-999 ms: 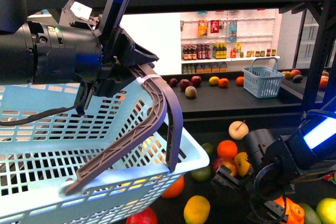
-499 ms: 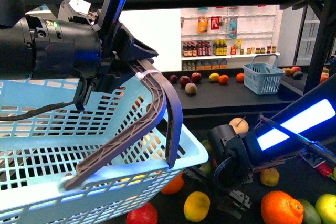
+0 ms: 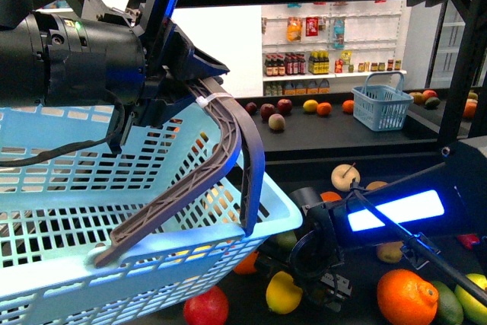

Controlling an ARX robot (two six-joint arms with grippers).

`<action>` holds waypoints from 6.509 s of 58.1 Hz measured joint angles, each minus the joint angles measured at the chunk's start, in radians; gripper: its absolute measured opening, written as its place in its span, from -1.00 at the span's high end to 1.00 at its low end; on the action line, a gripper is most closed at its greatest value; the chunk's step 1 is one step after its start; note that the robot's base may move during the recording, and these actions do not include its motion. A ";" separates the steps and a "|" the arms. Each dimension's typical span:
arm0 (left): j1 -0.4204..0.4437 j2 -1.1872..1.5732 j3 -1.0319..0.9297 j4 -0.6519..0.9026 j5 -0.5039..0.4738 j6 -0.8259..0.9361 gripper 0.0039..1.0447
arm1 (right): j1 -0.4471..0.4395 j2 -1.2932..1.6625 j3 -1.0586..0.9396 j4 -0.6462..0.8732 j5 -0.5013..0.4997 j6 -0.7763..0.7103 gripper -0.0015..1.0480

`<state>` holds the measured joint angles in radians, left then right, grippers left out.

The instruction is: Pick lemon from shelf

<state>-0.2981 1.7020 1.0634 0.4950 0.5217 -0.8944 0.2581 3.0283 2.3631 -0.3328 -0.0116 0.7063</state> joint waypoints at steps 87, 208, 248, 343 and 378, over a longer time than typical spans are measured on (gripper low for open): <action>0.000 0.000 0.000 0.000 0.000 0.000 0.82 | -0.267 -0.685 -0.869 0.571 0.096 -0.245 -0.26; 0.000 0.000 0.000 -0.002 0.000 -0.005 0.82 | -0.178 -1.744 -1.685 0.882 0.010 -0.496 -0.86; 0.000 0.001 0.000 -0.002 0.001 -0.010 0.82 | -0.256 -2.688 -2.267 0.566 0.011 -0.697 0.66; 0.000 0.002 0.000 -0.004 -0.026 -0.019 0.82 | -0.256 -3.023 -2.348 0.334 0.012 -0.703 -0.86; 0.389 0.132 0.105 0.393 -0.313 -0.510 0.82 | -0.256 -3.023 -2.348 0.334 0.011 -0.703 -0.86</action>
<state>0.0906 1.8336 1.1679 0.8883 0.2085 -1.4040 0.0017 0.0055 0.0151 0.0013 -0.0002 0.0029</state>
